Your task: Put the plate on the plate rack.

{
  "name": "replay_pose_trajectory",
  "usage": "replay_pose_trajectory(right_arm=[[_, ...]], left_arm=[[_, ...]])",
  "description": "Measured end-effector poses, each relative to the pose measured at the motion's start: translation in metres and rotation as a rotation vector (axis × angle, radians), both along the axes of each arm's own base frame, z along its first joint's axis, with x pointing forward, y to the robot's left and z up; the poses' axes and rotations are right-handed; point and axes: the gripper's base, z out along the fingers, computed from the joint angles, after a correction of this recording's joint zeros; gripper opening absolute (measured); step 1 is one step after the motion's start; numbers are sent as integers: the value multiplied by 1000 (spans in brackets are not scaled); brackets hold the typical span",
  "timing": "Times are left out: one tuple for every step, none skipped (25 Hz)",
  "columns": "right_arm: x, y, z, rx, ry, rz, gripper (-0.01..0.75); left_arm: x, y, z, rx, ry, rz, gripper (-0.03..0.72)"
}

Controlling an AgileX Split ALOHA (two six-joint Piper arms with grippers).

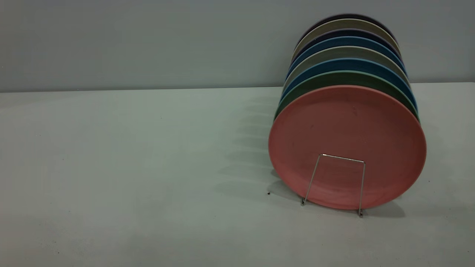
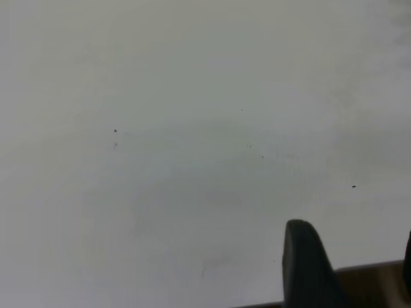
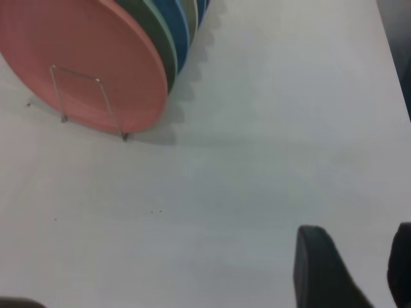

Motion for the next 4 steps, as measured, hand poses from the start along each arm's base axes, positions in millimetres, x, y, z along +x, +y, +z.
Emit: replay_pose_trajectory(right_arm=[[0,0,0,0,0,0,276],[0,0,0,0,0,0,276],[0,0,0,0,0,0,276],[0,0,0,0,0,0,276]], left_arm=[[0,0,0,0,0,0,401],[0,0,0,0,0,0,401],[0,0,0,0,0,0,401],[0,0,0,0,0,0,401]])
